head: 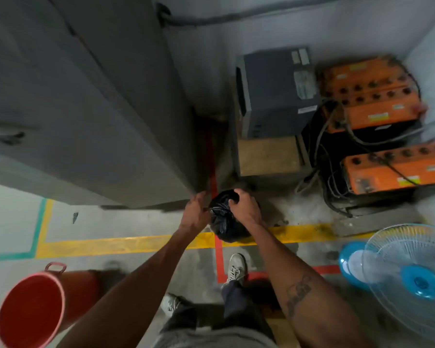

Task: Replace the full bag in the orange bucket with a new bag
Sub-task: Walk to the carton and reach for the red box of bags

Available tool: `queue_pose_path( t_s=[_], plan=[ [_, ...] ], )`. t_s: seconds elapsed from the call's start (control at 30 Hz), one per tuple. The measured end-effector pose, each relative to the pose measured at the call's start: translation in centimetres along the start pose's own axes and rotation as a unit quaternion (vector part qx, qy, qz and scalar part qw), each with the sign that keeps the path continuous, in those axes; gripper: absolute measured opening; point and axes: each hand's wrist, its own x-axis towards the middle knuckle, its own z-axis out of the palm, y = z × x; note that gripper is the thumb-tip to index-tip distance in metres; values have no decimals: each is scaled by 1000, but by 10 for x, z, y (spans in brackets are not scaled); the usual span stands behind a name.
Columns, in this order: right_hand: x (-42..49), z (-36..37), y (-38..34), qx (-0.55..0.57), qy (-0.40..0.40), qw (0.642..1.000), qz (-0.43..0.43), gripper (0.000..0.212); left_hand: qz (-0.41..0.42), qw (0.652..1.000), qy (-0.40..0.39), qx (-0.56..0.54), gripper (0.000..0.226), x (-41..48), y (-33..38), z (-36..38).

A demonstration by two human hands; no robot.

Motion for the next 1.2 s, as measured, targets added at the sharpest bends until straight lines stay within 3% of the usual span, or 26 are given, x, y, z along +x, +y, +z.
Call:
queue_pose_path(
  t_s=[0.37, 0.53, 0.83, 1.2],
  plan=[
    [-50, 5, -126, -73, -57, 983, -161, 56, -13, 980, 190, -60, 59, -63, -35, -107],
    [-78, 18, -239, -107, -45, 949, -292, 55, -30, 946, 317, -52, 58, -97, -72, -186],
    [-211, 83, -440, -102, -30, 852, -513, 58, -54, 858, 511, -19, 61, -219, -161, -331],
    [-442, 187, -580, -60, -37, 723, -687, 49, -90, 746, 660, 18, 64, -431, -286, -461]
  ],
)
